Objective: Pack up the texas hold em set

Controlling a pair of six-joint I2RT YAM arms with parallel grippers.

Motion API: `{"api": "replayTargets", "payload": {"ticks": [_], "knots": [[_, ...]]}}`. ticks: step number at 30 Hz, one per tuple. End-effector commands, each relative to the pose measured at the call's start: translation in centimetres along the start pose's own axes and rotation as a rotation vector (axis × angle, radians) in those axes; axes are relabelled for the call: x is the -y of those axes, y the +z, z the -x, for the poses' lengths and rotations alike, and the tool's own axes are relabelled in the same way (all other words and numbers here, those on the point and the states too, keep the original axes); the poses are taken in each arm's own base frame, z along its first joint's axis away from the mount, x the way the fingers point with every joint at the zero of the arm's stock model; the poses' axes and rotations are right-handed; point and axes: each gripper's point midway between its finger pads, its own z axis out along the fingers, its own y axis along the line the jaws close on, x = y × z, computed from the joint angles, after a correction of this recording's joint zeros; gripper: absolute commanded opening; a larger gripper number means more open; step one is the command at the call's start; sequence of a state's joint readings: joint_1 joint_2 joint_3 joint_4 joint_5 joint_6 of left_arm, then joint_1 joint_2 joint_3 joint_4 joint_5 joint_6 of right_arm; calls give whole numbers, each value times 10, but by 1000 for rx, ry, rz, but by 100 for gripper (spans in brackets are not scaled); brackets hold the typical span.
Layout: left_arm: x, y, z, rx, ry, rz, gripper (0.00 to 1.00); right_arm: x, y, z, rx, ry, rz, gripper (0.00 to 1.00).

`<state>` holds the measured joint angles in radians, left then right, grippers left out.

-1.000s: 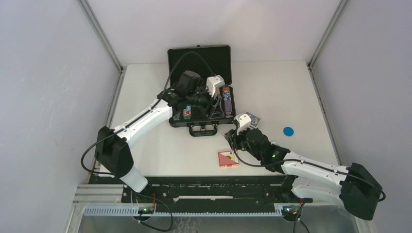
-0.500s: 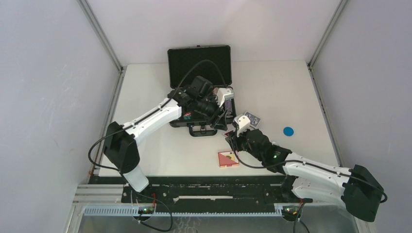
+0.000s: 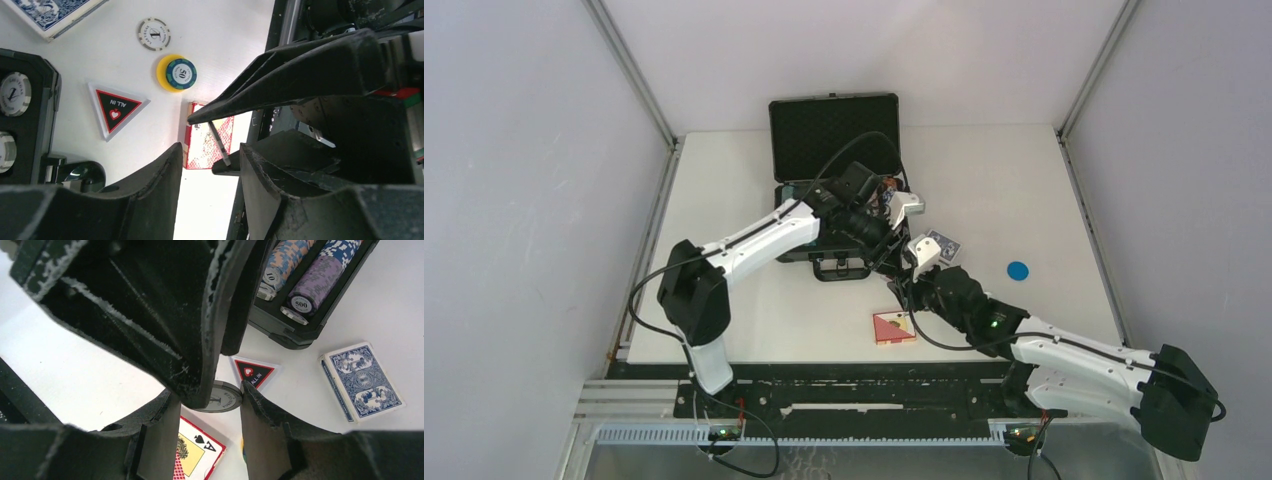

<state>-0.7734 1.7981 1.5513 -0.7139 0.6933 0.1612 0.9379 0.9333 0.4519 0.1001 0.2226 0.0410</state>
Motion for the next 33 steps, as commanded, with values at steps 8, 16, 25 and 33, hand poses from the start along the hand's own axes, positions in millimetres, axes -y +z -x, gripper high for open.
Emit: {"api": "replayTargets", "payload": {"ticks": [8, 16, 25, 33], "knots": [[25, -7, 10, 12, 76, -69, 45, -3, 0, 33, 89, 7, 0, 31], [37, 1, -10, -50, 106, -126, 39, -1, -12, 43, 117, 22, 5, 30], [28, 11, -16, -88, 84, -117, 22, 3, -14, 43, 113, 23, -1, 30], [27, 14, -15, -90, 81, -120, 0, 3, -11, 41, 106, 16, -5, 30]]}}
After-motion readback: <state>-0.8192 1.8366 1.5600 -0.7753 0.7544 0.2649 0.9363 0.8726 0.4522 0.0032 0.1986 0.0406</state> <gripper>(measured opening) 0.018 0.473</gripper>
